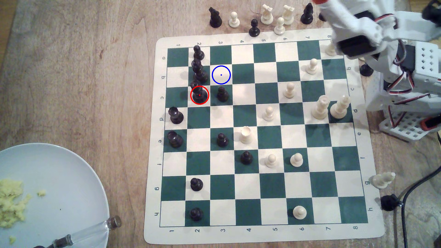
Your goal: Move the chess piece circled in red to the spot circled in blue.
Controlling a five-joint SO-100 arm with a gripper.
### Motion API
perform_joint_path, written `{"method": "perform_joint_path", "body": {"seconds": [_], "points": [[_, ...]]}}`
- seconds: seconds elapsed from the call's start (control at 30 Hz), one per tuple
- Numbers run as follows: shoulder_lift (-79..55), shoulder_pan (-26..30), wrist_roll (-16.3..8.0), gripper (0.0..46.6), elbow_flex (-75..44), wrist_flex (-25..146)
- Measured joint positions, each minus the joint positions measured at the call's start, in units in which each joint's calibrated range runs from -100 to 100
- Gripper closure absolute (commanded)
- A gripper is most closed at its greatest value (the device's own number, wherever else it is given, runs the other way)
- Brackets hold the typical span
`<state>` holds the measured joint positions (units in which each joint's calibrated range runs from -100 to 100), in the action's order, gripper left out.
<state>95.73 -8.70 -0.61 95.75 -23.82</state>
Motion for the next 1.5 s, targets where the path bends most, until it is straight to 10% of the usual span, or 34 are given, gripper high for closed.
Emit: {"method": "perform_joint_path", "body": {"seconds": [0.8,1.5], "points": [[-42.3,8.0,3.2,46.4,-42.6,50.4],[-85.5,6.9,-5.2,44.8,-90.0,84.9]]}}
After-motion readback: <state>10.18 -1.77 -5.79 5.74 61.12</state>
